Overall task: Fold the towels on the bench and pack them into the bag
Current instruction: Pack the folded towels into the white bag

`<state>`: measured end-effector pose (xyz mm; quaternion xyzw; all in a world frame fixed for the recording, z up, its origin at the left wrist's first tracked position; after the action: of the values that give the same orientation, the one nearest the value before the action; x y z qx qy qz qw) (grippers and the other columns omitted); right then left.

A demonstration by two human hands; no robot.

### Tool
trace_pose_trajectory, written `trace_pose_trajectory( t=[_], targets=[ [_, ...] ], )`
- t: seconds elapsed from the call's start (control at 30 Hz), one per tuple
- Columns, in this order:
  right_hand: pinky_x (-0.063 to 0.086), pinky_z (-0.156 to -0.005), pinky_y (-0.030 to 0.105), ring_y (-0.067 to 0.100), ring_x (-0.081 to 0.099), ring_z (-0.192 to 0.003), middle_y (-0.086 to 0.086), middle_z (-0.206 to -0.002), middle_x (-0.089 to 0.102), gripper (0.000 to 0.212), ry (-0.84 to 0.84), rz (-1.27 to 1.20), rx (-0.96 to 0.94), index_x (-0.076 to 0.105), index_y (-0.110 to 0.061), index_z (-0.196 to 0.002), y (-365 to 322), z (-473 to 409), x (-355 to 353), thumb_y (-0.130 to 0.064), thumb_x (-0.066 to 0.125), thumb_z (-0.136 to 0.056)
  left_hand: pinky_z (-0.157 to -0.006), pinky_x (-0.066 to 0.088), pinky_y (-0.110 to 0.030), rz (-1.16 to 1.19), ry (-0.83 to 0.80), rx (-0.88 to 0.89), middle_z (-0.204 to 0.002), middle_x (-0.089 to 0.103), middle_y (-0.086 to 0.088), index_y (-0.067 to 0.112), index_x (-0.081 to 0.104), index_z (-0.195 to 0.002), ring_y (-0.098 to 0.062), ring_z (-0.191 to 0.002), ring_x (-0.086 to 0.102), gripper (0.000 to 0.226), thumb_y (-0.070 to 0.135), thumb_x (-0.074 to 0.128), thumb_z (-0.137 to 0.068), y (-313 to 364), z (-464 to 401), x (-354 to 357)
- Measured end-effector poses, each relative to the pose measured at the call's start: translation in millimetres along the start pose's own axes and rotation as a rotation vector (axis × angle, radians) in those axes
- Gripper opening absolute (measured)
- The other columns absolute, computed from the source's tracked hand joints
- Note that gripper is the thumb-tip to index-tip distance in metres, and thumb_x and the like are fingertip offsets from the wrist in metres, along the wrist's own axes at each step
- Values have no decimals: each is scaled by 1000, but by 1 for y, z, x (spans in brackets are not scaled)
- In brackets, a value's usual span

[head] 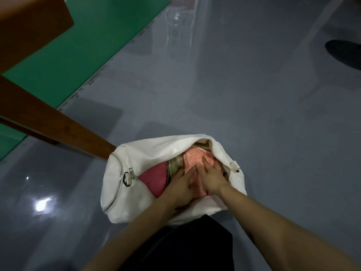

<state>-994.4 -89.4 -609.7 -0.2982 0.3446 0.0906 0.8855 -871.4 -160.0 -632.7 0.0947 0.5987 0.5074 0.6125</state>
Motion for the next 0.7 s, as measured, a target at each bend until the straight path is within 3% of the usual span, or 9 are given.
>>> trace_pose_trajectory(
  t=[0.1,0.17,0.23,0.33,0.4,0.47,0.57,0.63,0.7],
  targets=[
    [1,-124,50,38,-6,-154,9,-168,-12,59,20,119,-41,11,-41,-160,-12,2,10,-57,21,-105,-123,-16,-32,-62,42,-98,-165,-13,-11,18,14,-161,-30,-154,-16,66,43,30,-102,-22,3,2],
    [-5,-124,49,38,-14,-153,8,-168,-17,58,60,141,-104,7,-40,-160,-23,4,21,-55,20,-106,-116,-26,-26,-128,140,-25,-165,-8,-1,14,10,-160,-18,-154,-18,70,47,12,-98,-19,9,0],
    [-12,-123,48,32,-23,-152,2,-166,-24,58,68,107,-169,5,-41,-160,-30,6,31,-55,20,-106,-120,-12,-20,-57,219,-60,-166,8,-3,19,10,-157,-3,-151,-3,57,37,25,-105,-12,15,-7],
    [-20,-117,56,21,-31,-149,-9,-164,-27,56,36,107,-175,4,-48,-158,-34,5,41,-60,16,-104,-118,7,-26,-20,295,-107,-152,39,-20,10,8,-160,-23,-142,25,56,29,23,-110,-26,10,1],
    [-22,-112,64,18,-33,-149,-14,-164,-27,55,41,123,-148,7,-52,-157,-36,2,41,-62,15,-103,-120,-5,-19,-84,291,-170,-162,28,-13,7,10,-160,-18,-152,14,58,21,35,-109,-38,4,3],
    [-20,-110,69,18,-33,-149,-16,-163,-26,55,46,119,-137,9,-53,-156,-38,2,40,-63,15,-102,-119,9,-11,81,233,-126,-159,27,6,17,11,-159,-5,-150,22,57,13,39,-109,-24,7,7],
    [-17,-111,71,16,-33,-148,-19,-163,-26,53,52,92,-129,9,-57,-154,-31,-1,35,-64,15,-102,-97,47,-19,360,249,-85,-133,52,13,31,37,-143,0,-116,56,35,19,36,-111,-1,16,14],
    [-16,-112,71,17,-35,-147,-20,-161,-28,51,40,153,-147,7,-59,-153,-24,-5,35,-62,15,-102,-84,51,-12,368,179,-70,-139,56,-1,29,37,-142,3,-103,59,33,20,35,-110,-10,2,30],
    [-17,-111,70,21,-34,-148,-18,-162,-27,52,30,242,-166,6,-58,-153,-20,-8,38,-60,13,-102,-77,41,2,400,165,-131,-152,44,-12,22,25,-147,14,-98,49,38,10,27,-110,-23,-3,37]
  ],
)
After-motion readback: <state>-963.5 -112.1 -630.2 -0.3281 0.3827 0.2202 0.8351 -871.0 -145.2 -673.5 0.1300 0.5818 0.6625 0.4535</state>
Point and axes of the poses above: each hand's wrist, its own z-axis away from the middle knuckle, its own x-axis out of the palm, y = z × x, the point moved 5 cm from there along -z, towards the middle knuckle
